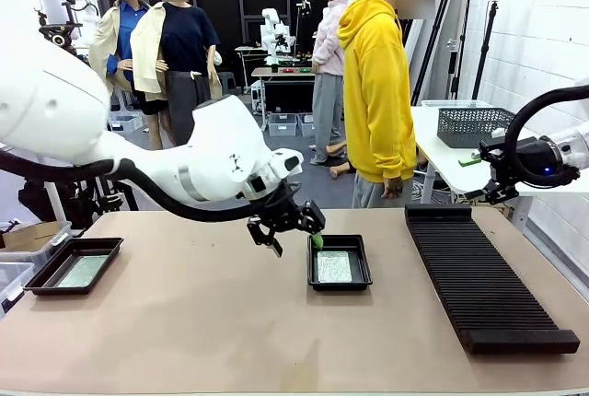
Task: Inspect and transfer BCBs to ESD trays.
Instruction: Pick up the ESD tray and place it on the left side of the table.
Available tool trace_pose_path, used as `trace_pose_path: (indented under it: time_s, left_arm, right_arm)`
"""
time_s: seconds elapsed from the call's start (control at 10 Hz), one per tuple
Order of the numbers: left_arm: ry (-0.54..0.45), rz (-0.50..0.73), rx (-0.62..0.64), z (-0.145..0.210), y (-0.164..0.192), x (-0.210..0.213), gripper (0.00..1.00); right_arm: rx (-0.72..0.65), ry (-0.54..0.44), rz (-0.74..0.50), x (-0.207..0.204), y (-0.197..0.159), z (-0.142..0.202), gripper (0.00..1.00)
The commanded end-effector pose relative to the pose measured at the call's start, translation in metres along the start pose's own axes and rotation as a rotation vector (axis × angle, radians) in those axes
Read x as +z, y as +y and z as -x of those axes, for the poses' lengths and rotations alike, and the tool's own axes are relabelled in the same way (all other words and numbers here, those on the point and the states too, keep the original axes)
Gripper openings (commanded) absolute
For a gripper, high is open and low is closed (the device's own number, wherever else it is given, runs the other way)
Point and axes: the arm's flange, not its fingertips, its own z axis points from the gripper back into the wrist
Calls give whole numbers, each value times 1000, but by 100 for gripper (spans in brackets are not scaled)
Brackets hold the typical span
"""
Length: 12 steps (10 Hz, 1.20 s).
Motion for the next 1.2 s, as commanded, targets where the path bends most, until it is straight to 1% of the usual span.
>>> trace_pose_path:
  time_s: [0.0,0.2,0.4,0.5,0.7,1.0,1.1]
  left_arm:
    - [40,-27,14,-16,-23,-16,100]
    - [56,-58,22,-23,-31,-33,100]
    - [55,-135,44,-32,-35,-48,100]
    - [34,-175,50,-35,-34,-52,100]
    - [4,-193,68,-44,-31,-64,100]
    - [-70,-196,73,-58,-23,-79,100]
    - [-89,-215,89,-62,-20,-82,100]
  right_arm:
    - [56,-6,-42,5,0,-1,100]
    - [86,-26,-29,5,-2,1,100]
    - [78,-38,-41,7,-2,2,100]
    - [59,-8,-8,7,-1,2,100]
    - [59,-8,-8,7,-1,2,100]
    - [59,-8,-8,7,-1,2,100]
    - [59,-8,-8,7,-1,2,100]
